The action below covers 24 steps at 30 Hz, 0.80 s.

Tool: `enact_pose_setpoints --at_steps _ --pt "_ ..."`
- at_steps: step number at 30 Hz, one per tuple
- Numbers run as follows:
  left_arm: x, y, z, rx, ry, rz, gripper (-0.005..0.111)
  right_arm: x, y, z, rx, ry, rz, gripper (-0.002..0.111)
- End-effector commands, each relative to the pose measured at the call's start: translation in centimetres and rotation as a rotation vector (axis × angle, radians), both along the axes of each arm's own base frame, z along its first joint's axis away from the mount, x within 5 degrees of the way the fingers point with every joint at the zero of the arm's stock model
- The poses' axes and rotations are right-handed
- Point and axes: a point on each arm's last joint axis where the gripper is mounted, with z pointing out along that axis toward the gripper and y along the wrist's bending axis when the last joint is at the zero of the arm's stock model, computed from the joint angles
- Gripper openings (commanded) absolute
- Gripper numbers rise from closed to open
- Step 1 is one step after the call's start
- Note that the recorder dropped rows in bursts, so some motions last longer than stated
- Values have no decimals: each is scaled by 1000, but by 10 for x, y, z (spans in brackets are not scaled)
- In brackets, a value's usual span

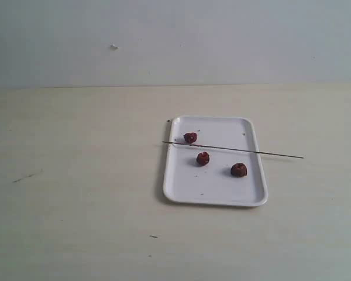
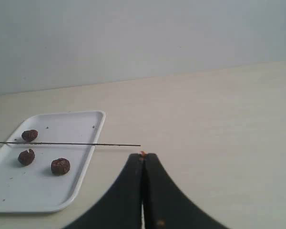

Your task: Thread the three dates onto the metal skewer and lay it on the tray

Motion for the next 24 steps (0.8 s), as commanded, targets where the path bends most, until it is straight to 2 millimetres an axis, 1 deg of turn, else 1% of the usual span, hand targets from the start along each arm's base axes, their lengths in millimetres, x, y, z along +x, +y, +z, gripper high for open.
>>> enact_pose_setpoints --at_steps 1,13,15,19,24 --pt "0 0 0 -2 1 3 0 0 0 0 -10 -10 0 0" --pt "0 0 0 1 0 2 0 0 0 0 -10 -10 0 0" --pt "0 1 0 44 -9 -4 0 0 0 0 -10 -10 0 0" --pt "1 1 1 64 -20 -4 0 0 0 0 -10 -10 0 0" --pt "2 2 6 145 -88 -12 0 0 2 0 -9 -11 45 0"
